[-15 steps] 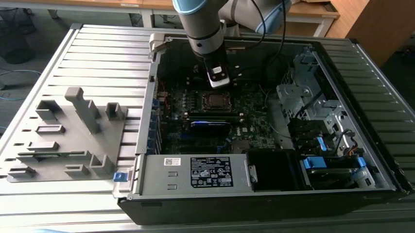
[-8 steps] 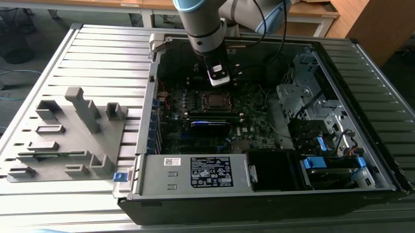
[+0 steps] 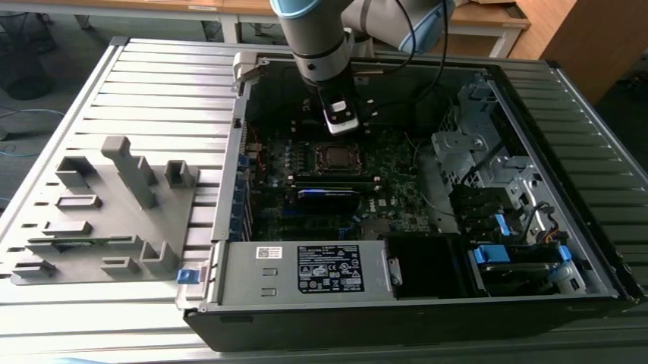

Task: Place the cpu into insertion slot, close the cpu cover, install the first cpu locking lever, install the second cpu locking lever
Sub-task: 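Install the first cpu locking lever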

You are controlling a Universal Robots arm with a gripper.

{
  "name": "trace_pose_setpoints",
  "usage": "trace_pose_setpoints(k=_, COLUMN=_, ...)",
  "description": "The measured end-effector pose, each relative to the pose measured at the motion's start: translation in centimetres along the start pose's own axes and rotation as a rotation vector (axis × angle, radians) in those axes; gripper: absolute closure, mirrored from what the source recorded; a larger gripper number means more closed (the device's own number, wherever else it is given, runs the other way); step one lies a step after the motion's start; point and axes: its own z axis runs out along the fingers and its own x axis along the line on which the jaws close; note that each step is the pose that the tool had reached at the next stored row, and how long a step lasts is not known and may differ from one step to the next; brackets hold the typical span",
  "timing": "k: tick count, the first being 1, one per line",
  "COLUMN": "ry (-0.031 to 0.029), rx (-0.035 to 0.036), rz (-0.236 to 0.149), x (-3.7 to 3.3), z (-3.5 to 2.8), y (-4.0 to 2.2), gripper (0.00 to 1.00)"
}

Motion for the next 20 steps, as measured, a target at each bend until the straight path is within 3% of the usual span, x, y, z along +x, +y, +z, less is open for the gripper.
trace_pose_setpoints(k=4, ry=-0.0018, rx=-0.0005, rz=0.000, x=0.01, z=0.10, y=-0.08, gripper=0.89)
trace_pose_setpoints(k=11, ry=-0.0064, rx=0.0047, rz=-0.003, x=0.01, z=0.32, y=-0.31, gripper=0.89)
trace_pose_setpoints(k=16, ry=-0.0070, rx=0.0017, rz=-0.002, x=0.04, z=0.53, y=-0.42, gripper=0.89)
trace_pose_setpoints(k=18, ry=-0.0027, rx=-0.0107, rz=0.002, x=0.04, z=0.53, y=-0.42, gripper=0.89)
trace_pose_setpoints(k=20, ry=0.0063, rx=-0.0369, rz=0.011, x=0.03, z=0.53, y=-0.42, gripper=0.89)
